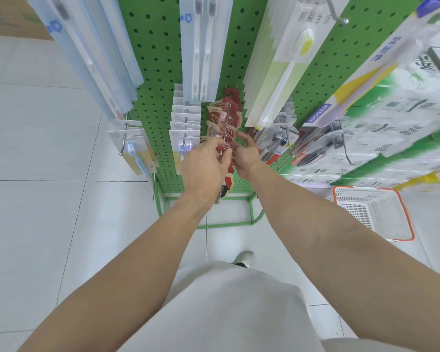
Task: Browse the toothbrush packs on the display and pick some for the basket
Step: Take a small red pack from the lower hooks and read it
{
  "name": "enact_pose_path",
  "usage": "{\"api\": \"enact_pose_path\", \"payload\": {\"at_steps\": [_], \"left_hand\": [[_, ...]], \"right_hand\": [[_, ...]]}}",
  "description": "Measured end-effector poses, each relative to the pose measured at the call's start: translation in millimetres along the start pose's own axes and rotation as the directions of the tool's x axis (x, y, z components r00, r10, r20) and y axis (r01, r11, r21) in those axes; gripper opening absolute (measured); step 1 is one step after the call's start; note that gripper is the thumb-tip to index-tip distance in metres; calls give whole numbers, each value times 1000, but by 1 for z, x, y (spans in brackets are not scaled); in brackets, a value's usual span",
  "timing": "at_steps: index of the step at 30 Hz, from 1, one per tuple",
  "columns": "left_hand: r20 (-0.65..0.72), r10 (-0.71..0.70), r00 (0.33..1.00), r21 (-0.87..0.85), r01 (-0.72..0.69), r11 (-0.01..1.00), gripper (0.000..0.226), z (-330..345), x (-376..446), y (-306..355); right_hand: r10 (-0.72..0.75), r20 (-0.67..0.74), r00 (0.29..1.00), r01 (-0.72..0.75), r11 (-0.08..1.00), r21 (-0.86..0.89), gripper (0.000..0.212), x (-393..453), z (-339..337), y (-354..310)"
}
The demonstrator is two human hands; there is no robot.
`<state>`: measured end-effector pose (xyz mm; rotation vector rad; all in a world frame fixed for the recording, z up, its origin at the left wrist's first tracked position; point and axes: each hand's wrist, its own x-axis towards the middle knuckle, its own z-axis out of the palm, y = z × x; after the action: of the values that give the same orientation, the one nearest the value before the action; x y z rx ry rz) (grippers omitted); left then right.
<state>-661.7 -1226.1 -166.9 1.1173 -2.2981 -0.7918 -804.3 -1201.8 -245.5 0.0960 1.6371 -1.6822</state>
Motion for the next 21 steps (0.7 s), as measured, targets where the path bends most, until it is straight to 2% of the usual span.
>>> {"api": "enact_pose_path", "payload": {"at_steps": [2,4,6,10,21], "left_hand": [[-2,5,1000,8,-5,1000,28,0,0,1],[-7,0,1000,1,0,1000,28,1,0,2],[-12,-12,1000,-9,12,1000,28,1,-1,2],[-24,-13,1000,-12,12,1000,28,2,-2,2],[-27,-6,1000,22,7,1000,28,5,-1,3]], "right_hand": [[11,2,1000,-11,1000,6,40,2,3,0],[11,-34,999,-11,1000,0,23,1,5,-1],[-3,-60,998,4,1000,13,15,1,6,1],[-52,-96,994,55,998,30,24,1,3,10],[-130,-132,983,143,985,94,16,-13,-13,22]]}}
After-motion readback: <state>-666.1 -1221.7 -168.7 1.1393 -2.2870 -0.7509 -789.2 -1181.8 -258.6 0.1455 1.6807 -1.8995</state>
